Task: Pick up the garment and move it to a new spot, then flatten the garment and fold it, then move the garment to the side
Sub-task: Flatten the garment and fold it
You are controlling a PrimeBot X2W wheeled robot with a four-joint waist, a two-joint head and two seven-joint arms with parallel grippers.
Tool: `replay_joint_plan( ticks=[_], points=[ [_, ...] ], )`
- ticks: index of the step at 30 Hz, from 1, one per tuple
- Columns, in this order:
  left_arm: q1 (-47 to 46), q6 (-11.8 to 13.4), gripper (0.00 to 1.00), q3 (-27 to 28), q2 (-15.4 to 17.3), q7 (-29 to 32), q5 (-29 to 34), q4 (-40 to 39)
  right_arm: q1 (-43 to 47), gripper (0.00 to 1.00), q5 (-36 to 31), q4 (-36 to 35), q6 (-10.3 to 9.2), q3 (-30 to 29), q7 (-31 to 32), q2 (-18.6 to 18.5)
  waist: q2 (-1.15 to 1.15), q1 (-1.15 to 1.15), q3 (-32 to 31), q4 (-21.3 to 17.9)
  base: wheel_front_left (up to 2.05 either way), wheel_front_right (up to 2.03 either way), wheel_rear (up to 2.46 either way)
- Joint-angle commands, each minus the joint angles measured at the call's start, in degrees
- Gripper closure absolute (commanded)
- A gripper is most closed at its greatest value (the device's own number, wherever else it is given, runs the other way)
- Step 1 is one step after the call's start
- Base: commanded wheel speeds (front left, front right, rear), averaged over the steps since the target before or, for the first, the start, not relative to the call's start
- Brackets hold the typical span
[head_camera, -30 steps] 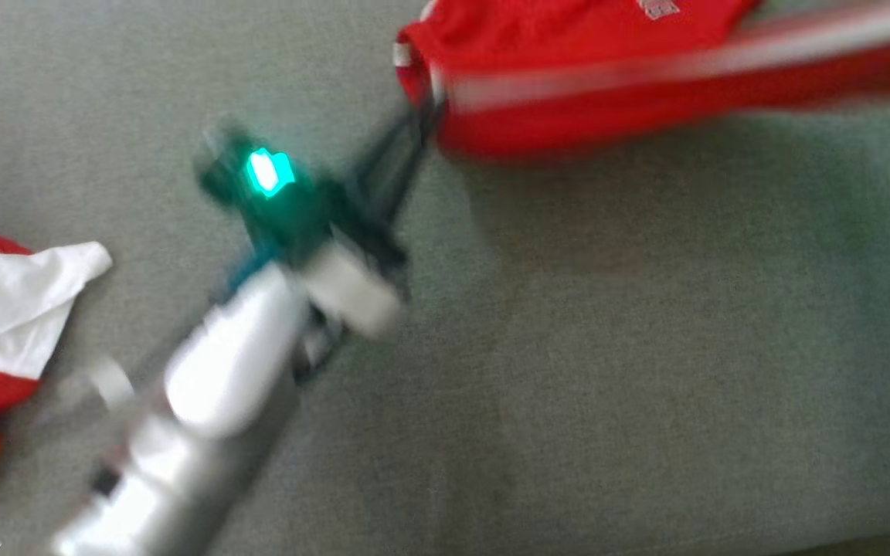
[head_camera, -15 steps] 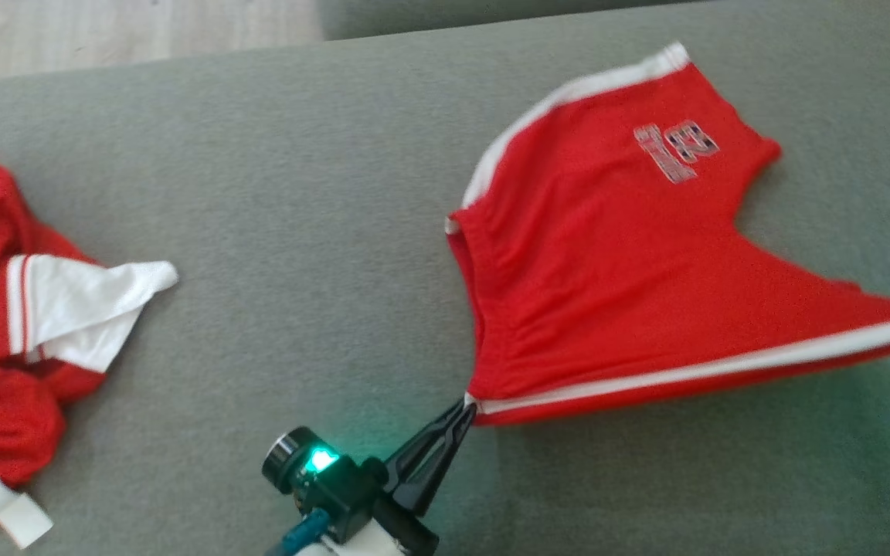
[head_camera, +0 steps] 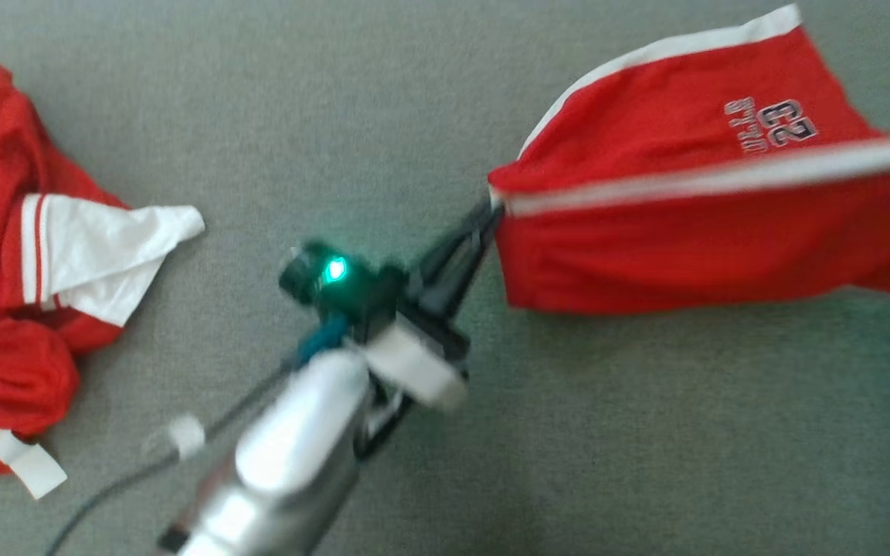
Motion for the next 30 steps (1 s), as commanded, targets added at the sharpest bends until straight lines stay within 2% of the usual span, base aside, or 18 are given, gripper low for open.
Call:
replay_joint_plan(
  ticks=[1, 7, 13, 19, 23, 24, 25, 26, 27, 28, 30],
  points=[
    [-2.3, 0.3, 1.0, 1.9, 0.1, 0.7, -0.7, 0.2, -2.8, 1.0, 0.1, 0.1, 0.37, 2.1, 0.5, -3.2, 0.0, -0.01, 2.3, 0.8, 0.0, 0.0, 0.0],
    [-10.2, 1.0, 1.0, 1.6, -0.6, 2.3, -4.3, 7.2, -17.3, 1.0, 0.8, 12.1, 0.37, 11.6, 1.2, -8.2, 0.0, -0.01, 5.7, 2.1, 0.0, 0.0, 0.0],
    [-15.6, 2.2, 1.0, -3.3, -0.6, 0.8, -10.8, 8.5, -28.6, 1.0, 1.4, 23.8, 0.37, 20.3, -0.2, -11.1, 0.0, -0.01, 8.7, 4.3, 0.0, 0.0, 0.0],
    [-21.2, 4.5, 1.0, -9.1, -0.6, 0.0, -16.3, 9.7, -38.2, 1.0, 1.5, 33.5, 0.37, 26.3, -2.6, -11.6, 0.0, -0.01, 11.0, 5.8, 0.0, 0.0, 0.0],
    [-23.1, 6.3, 1.0, -11.3, -0.6, -0.4, -18.3, 10.8, -41.8, 1.0, 1.4, 37.2, 0.37, 29.1, -4.7, -10.7, 0.0, -0.01, 11.7, 6.0, 0.0, 0.0, 0.0],
    [-23.6, 6.8, 1.0, -12.0, -0.6, -0.6, -18.8, 11.1, -42.8, 0.93, 1.5, 38.3, 0.37, 29.9, -5.6, -10.4, 0.0, -0.01, 11.8, 6.0, 0.0, 0.0, 0.0],
    [-24.0, 7.1, 0.93, -12.6, -0.6, -0.8, -19.4, 11.4, -43.6, 0.69, 1.6, 39.4, 0.37, 30.5, -6.5, -10.0, 0.0, -0.01, 11.9, 6.0, 0.0, 0.0, 0.0],
    [-24.3, 7.4, 0.63, -13.0, -0.6, -0.9, -20.0, 11.6, -44.3, 0.18, 1.9, 40.6, 0.37, 30.9, -7.5, -9.5, 0.0, -0.01, 12.0, 6.0, 0.0, 0.0, 0.0],
    [-24.4, 7.7, 0.16, -13.4, -0.6, -1.1, -20.5, 11.8, -44.8, 0.0, 2.5, 41.8, 0.37, 31.1, -8.5, -9.0, 0.0, -0.01, 11.9, 6.1, 0.0, 0.0, 0.0],
    [-24.3, 8.1, 0.0, -13.7, -0.6, -1.3, -21.2, 11.8, -45.0, 0.0, 3.3, 43.0, 0.37, 31.3, -9.5, -8.5, 0.0, -0.01, 11.8, 6.1, 0.0, 0.0, 0.0],
    [-24.0, 9.3, 0.0, -13.8, -0.6, -1.5, -21.6, 11.5, -44.4, 0.0, 5.4, 44.9, 0.37, 31.4, -11.2, -7.8, 0.0, -0.01, 11.2, 6.3, 0.0, 0.0, 0.0]
  ],
)
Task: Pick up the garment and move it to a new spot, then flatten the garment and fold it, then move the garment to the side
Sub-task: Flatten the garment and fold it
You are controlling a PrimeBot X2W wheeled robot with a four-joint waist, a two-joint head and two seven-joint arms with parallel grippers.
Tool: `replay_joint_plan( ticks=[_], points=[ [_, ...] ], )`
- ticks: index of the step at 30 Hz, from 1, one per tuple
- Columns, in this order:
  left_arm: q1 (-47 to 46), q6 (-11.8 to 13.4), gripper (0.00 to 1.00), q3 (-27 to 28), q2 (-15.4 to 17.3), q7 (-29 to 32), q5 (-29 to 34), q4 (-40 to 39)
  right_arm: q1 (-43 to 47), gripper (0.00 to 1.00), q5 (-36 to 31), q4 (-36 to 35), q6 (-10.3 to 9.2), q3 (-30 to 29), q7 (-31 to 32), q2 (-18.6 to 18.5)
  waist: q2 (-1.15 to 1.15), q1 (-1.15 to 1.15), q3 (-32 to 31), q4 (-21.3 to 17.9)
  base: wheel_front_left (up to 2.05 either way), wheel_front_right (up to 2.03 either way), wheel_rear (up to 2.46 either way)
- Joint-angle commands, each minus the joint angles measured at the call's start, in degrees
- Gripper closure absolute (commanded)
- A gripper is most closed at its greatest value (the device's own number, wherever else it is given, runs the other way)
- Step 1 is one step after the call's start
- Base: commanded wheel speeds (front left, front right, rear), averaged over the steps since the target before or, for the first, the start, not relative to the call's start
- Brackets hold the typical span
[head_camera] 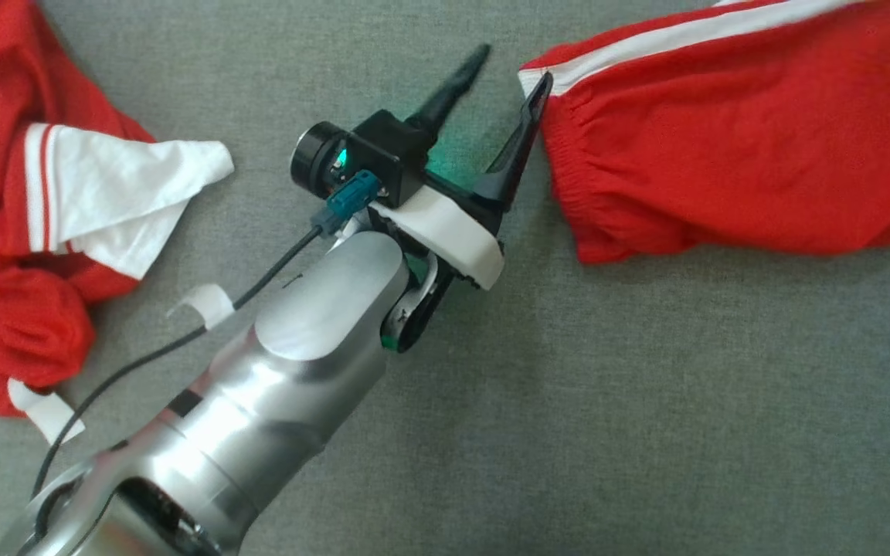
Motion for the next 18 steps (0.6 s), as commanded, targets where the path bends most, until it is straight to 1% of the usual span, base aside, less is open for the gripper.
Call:
replay_joint_plan(
  ticks=[1, 2, 5, 9, 10, 12, 15, 16, 17, 18],
  points=[
    [-0.8, 1.1, 0.0, 1.5, 0.6, -0.6, 0.1, -2.1, 1.5, 0.0, 1.9, -0.4, 0.36, 0.3, -1.5, -0.6, 0.0, 0.0, -0.7, 0.2, 0.0, 0.0, 0.0],
    [0.6, 3.3, 0.0, 3.3, 0.6, -0.6, 2.3, -4.6, 3.5, 0.0, 4.9, 0.3, 0.36, 0.1, -2.4, -0.2, 0.0, 0.0, -1.6, 0.4, 0.0, 0.0, 0.0],
    [4.8, 7.8, 0.0, 7.6, 0.6, -0.6, 8.4, -9.5, 7.1, 0.0, 9.4, 0.4, 0.36, 0.4, -1.9, -0.4, 0.0, 0.0, -3.0, 0.7, 0.0, 0.0, 0.0],
    [13.0, 12.7, 0.0, 13.8, 0.6, -0.7, 18.3, -18.5, 10.5, 0.0, 13.2, 2.3, 0.36, 0.1, 0.9, -1.5, 0.0, 0.0, -4.2, 1.9, 0.0, 0.0, 0.0],
    [15.2, 13.6, 0.0, 15.3, 0.6, -0.7, 20.5, -20.9, 11.0, 0.0, 14.0, 3.1, 0.36, -0.1, 2.0, -1.7, 0.0, 0.0, -4.3, 2.3, 0.0, 0.0, 0.0],
    [19.5, 14.7, 0.0, 17.5, 0.6, -0.7, 24.0, -25.1, 11.5, 0.0, 15.6, 4.8, 0.36, -0.7, 4.0, -2.1, 0.0, 0.0, -4.6, 3.4, 0.0, 0.0, 0.0],
    [25.1, 15.3, 0.0, 19.7, 0.6, -0.7, 27.4, -30.1, 12.4, 0.0, 17.4, 7.1, 0.36, -0.6, 7.8, -2.4, 0.0, 0.0, -5.0, 5.2, 0.0, 0.0, 0.0],
    [26.6, 15.4, 0.0, 20.2, 0.6, -0.7, 28.1, -31.3, 12.8, 0.02, 18.4, 7.5, 0.36, -0.4, 9.2, -2.3, 0.0, 0.0, -5.3, 5.7, 0.0, 0.0, 0.0],
    [28.1, 15.4, 0.0, 20.7, 0.6, -0.7, 28.6, -32.3, 13.4, 0.56, 19.5, 7.5, 0.36, -0.1, 10.8, -2.1, 0.0, 0.0, -5.6, 6.1, 0.0, 0.0, 0.0],
    [29.4, 15.5, 0.0, 21.3, 0.6, -0.7, 29.0, -33.2, 14.0, 1.0, 20.7, 7.1, 0.36, 0.3, 12.1, -2.0, 0.0, 0.0, -5.9, 6.3, 0.0, 0.0, 0.0]
  ],
)
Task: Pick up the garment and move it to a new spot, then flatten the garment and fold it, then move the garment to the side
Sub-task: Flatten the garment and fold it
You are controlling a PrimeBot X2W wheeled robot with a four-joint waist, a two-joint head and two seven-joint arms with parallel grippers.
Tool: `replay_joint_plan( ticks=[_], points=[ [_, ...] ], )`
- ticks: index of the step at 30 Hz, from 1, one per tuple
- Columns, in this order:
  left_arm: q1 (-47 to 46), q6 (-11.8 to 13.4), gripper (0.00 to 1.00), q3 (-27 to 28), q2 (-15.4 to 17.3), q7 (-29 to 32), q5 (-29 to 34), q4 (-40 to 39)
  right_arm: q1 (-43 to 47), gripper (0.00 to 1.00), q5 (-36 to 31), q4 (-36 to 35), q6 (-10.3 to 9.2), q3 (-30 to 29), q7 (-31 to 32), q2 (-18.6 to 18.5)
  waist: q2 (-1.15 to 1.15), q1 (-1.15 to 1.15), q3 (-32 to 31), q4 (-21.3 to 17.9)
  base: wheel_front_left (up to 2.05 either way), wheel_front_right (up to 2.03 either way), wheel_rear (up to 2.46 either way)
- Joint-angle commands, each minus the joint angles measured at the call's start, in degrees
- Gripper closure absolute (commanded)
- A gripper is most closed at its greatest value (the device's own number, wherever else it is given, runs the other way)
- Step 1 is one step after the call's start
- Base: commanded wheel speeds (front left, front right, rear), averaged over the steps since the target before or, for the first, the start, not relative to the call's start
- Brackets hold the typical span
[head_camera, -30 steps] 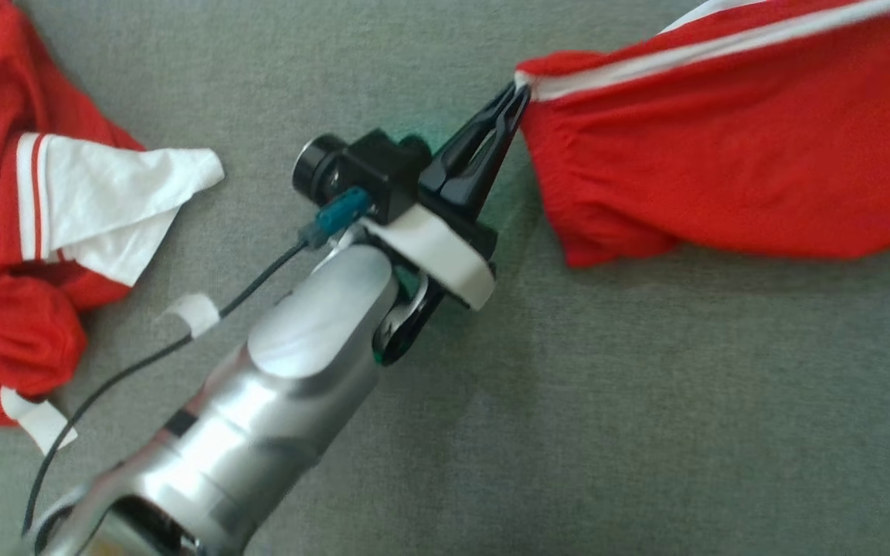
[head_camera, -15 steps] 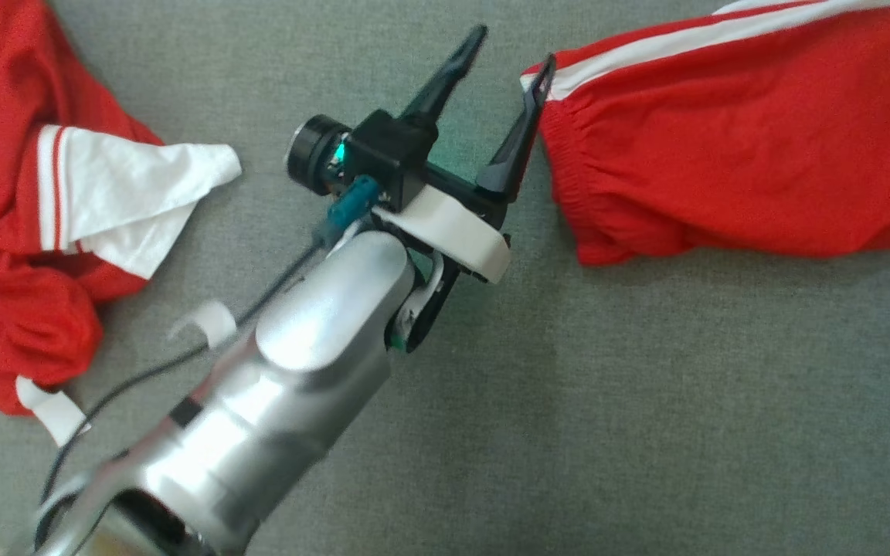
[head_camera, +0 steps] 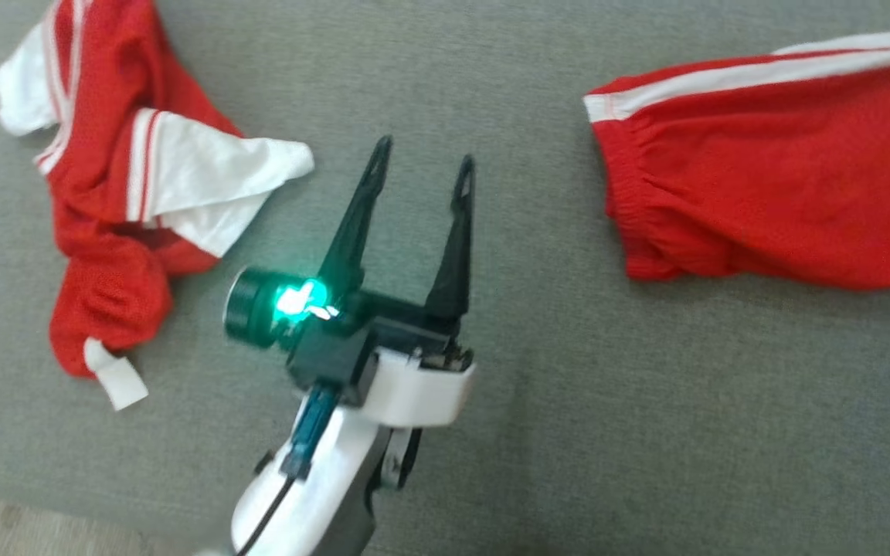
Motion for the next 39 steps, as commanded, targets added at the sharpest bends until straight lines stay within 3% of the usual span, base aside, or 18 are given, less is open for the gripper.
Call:
replay_joint_plan(
  ticks=[1, 7, 14, 19, 26, 37, 38, 39],
  points=[
    [1.3, 0.2, 0.0, 2.8, 0.5, -0.3, 0.8, -3.1, 4.1, 1.0, 1.7, -0.5, 0.37, 2.5, 3.3, -0.2, 0.0, 0.01, -1.2, 0.8, 0.0, 0.0, 0.0],
    [6.1, -0.5, 0.0, 5.2, 0.5, -0.3, 1.7, -4.2, 6.6, 1.0, 2.1, -1.3, 0.37, 3.2, 0.6, -3.2, 0.0, 0.01, -4.5, -0.5, 0.0, 0.0, 0.0],
    [8.8, -2.1, 0.0, 7.8, 0.5, -0.3, 2.9, -3.8, 6.8, 1.0, -2.7, 1.8, 0.37, 1.9, -3.4, -10.8, 0.0, 0.01, -6.8, -2.9, 0.0, 0.0, 0.0],
    [9.7, -2.8, 0.0, 8.5, 0.5, -0.3, 2.9, -3.3, 3.5, 1.0, -3.5, -1.1, 0.37, 1.0, -3.7, -11.1, 0.0, 0.01, -7.7, -4.0, 0.0, 0.0, 0.0],
    [11.4, -3.9, 0.0, 8.2, 0.5, -0.3, 2.2, -1.3, 2.5, 1.0, -4.2, -12.0, 0.37, 0.6, -2.5, -4.0, 0.0, 0.01, -12.0, -5.3, 0.0, 0.0, 0.0],
    [13.1, -4.1, 0.0, 7.1, 0.5, -0.3, 0.4, -0.7, 9.5, 1.0, -7.5, -23.0, 0.37, -0.1, 2.3, 17.5, 0.0, 0.01, -14.6, -3.5, 0.0, 0.0, 0.0],
    [13.1, -4.1, 0.0, 7.0, 0.5, -0.3, 0.3, -0.7, 10.0, 0.87, -7.6, -23.1, 0.37, -0.1, 2.6, 19.4, 0.0, 0.01, -14.5, -3.4, 0.0, 0.0, 0.0],
    [13.1, -4.1, 0.0, 7.0, 0.5, -0.3, 0.3, -0.7, 10.3, 0.0, -7.7, -23.3, 0.37, -0.4, 2.5, 21.0, 0.0, 0.01, -14.5, -3.2, 0.0, 0.0, 0.0]
  ],
)
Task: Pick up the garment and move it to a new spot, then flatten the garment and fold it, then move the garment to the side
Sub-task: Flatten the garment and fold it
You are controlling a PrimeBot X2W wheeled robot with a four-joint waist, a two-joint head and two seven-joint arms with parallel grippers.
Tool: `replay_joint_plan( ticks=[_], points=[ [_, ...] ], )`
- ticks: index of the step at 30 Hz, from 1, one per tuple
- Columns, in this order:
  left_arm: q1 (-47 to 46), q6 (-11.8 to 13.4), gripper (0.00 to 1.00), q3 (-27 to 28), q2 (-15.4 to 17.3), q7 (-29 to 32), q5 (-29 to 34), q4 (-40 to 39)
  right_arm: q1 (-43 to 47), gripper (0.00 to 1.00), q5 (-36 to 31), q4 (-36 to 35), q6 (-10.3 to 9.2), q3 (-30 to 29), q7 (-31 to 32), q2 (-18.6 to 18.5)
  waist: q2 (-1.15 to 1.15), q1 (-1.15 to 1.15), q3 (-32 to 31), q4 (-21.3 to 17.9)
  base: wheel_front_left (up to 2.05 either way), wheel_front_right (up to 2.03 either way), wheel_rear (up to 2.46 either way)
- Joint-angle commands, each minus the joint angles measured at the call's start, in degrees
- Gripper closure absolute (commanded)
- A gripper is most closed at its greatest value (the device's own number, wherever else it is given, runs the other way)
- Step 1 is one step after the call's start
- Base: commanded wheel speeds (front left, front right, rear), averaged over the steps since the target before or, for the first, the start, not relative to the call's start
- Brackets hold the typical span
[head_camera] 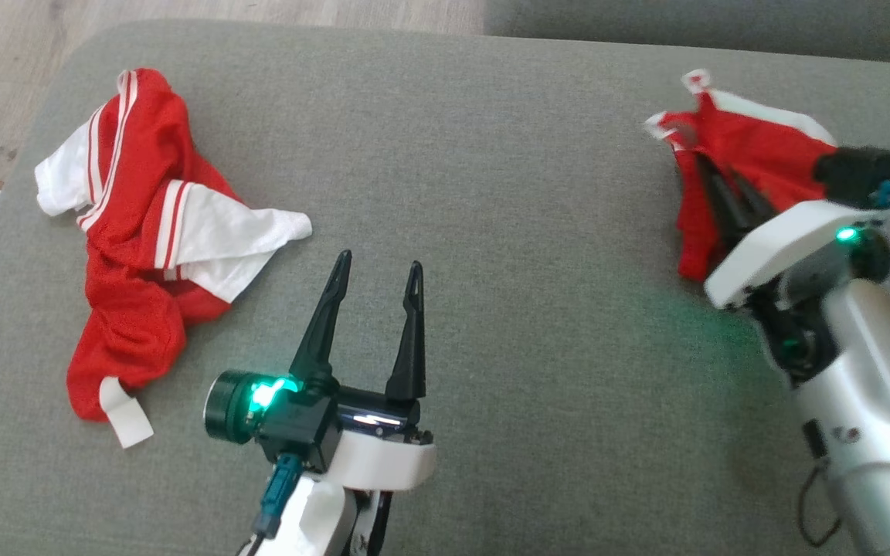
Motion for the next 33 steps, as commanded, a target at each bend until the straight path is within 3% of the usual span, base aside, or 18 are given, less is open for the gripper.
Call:
replay_joint_plan(
  ticks=[1, 5, 13, 17, 26, 33],
  points=[
    [-0.4, -0.1, 0.0, 1.2, 0.3, -0.3, -0.4, -1.7, -0.7, 0.0, -0.7, -2.3, 0.37, -0.4, -0.6, 0.6, 0.0, 0.0, 0.0, 0.2, 0.0, 0.0, 0.0],
    [0.0, 0.3, 0.0, 1.3, 0.3, -0.3, -0.5, -2.0, 0.8, 0.0, -1.3, -5.3, 0.37, -2.8, -2.2, 1.7, 0.0, 0.0, -0.8, 0.1, 0.0, 0.0, 0.0],
    [3.0, 0.9, 0.0, 3.4, 0.3, -0.3, 0.0, -2.8, 11.6, 0.0, -2.8, -14.1, 0.37, -8.3, -6.0, -5.9, 0.0, 0.0, -3.8, -2.4, 0.0, 0.0, 0.0],
    [5.5, 0.8, 0.0, 4.9, 0.3, -0.3, 0.9, -3.1, 18.0, 0.0, -3.0, -12.7, 0.37, -10.9, -8.6, -7.8, 0.0, 0.0, -5.5, -3.2, 0.0, 0.0, 0.0],
    [13.5, 0.4, 0.0, 8.4, 0.4, -0.3, 1.9, -3.2, 29.3, 0.0, -3.9, -13.4, 0.37, -11.5, -16.3, -6.5, 0.0, 0.0, -11.4, -3.8, 0.0, 0.0, 0.0],
    [20.1, -1.2, 0.0, 11.7, 1.7, -0.3, 2.9, -4.2, 37.3, 0.0, -12.4, -15.9, 0.37, -10.7, -21.2, -4.2, 0.0, 0.0, -14.7, -4.4, 0.0, 0.0, 0.0]
  ],
)
